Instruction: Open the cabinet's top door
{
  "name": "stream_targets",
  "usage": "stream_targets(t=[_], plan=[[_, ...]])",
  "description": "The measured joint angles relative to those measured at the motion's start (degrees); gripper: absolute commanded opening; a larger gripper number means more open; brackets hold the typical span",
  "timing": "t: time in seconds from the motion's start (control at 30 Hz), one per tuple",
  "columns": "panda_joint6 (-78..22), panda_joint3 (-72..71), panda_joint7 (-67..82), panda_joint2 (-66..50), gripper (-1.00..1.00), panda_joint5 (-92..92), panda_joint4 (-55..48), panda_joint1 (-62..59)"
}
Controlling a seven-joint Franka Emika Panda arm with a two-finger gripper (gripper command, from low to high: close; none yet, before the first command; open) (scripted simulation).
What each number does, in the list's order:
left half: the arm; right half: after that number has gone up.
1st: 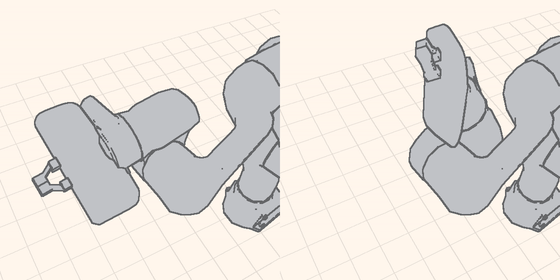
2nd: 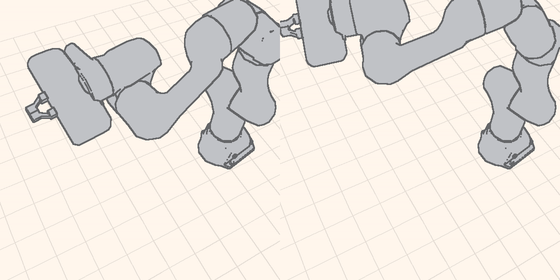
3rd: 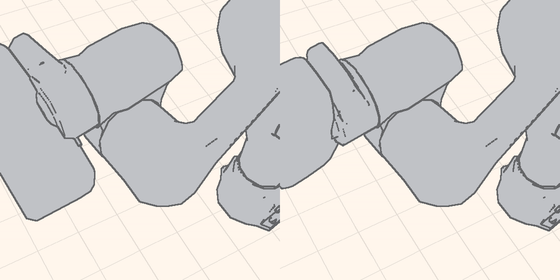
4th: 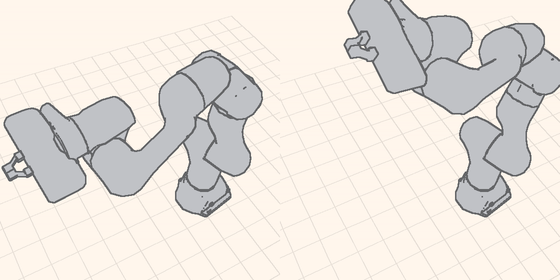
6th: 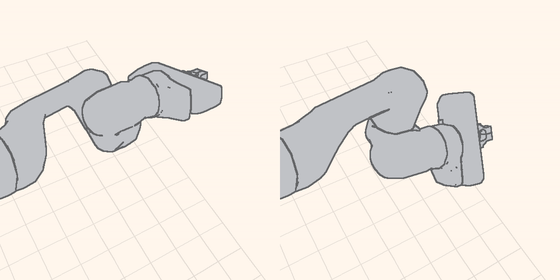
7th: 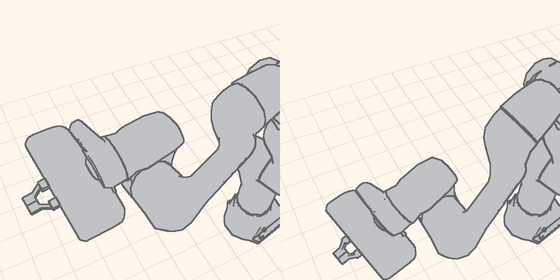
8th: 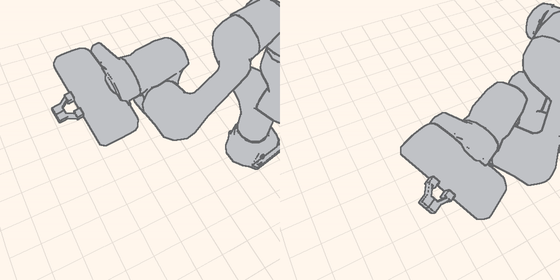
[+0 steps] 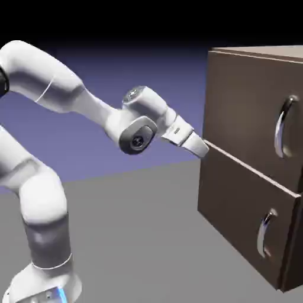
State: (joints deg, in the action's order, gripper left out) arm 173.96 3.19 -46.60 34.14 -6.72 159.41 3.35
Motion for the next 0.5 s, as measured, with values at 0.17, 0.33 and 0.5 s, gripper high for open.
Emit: stream_targets(t=[0.17, 0.33, 0.5], plan=[[-0.08, 5.92, -7.69, 2.75, 0.00, -12.46, -2.95, 4.93], [-0.17, 11.83, -15.37, 5.50, 0.00, -24.92, -5.91, 9.85], [-0.25, 17.75, -23.06, 8.26, 0.00, -37.38, -8.86, 14.78]])
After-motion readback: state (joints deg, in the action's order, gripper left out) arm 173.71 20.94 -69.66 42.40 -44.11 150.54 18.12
